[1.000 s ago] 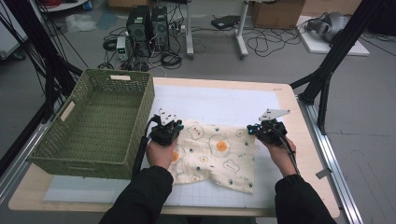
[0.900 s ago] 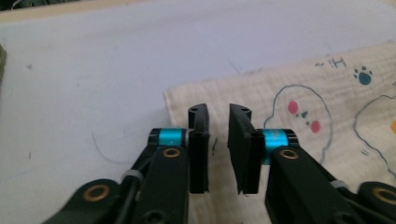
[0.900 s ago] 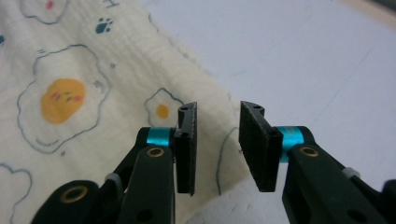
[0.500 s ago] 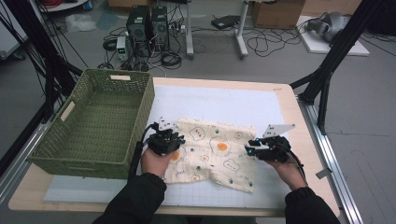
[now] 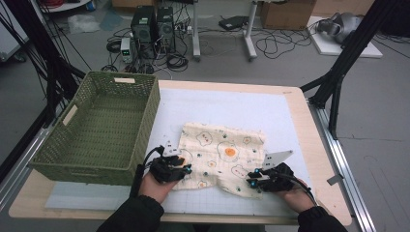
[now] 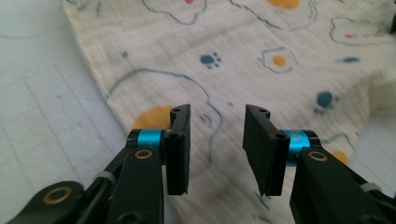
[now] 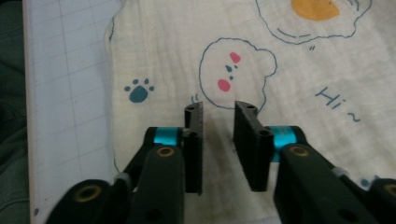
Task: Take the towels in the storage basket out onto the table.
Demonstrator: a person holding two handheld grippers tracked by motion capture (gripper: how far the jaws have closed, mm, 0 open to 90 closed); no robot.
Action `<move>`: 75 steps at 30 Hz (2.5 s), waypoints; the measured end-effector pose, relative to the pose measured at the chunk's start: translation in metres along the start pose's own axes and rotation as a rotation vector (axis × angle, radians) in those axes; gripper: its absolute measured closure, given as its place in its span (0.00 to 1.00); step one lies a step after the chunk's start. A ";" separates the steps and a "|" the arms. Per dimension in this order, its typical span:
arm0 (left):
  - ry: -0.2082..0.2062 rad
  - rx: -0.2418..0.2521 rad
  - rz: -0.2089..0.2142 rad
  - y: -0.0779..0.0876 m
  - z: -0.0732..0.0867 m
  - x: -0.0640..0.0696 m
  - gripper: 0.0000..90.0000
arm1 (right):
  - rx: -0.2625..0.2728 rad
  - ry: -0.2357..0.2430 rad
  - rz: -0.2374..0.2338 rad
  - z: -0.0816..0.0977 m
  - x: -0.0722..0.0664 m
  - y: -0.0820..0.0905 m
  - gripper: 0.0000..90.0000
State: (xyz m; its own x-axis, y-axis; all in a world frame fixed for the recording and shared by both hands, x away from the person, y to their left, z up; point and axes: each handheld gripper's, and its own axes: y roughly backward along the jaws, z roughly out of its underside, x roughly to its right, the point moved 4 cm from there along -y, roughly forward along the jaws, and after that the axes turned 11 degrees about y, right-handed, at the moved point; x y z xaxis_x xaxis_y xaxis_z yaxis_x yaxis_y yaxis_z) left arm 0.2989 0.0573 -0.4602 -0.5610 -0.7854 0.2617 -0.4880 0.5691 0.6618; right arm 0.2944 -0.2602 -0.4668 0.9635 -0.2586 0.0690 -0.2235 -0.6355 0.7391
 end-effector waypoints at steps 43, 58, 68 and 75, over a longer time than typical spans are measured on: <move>-0.072 -0.021 0.058 0.004 0.013 0.004 0.77 | 0.015 0.071 -0.140 -0.004 -0.016 0.009 0.76; -0.084 0.040 -0.013 -0.002 0.007 -0.004 0.90 | -0.022 0.070 -0.031 0.001 -0.006 0.010 0.86; -0.138 -0.008 0.097 0.015 0.024 0.016 0.84 | 0.057 0.165 -0.182 -0.016 -0.041 -0.001 0.80; -0.125 -0.052 0.132 0.016 0.035 0.017 1.00 | 0.026 0.184 -0.252 -0.014 -0.046 -0.010 0.99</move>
State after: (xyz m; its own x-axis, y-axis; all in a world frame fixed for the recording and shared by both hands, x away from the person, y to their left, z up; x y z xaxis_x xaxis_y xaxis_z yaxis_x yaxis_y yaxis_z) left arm 0.2583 0.0617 -0.4696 -0.6978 -0.6668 0.2616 -0.3717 0.6493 0.6635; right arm 0.2540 -0.2317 -0.4679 0.9990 0.0435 0.0076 0.0242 -0.6822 0.7308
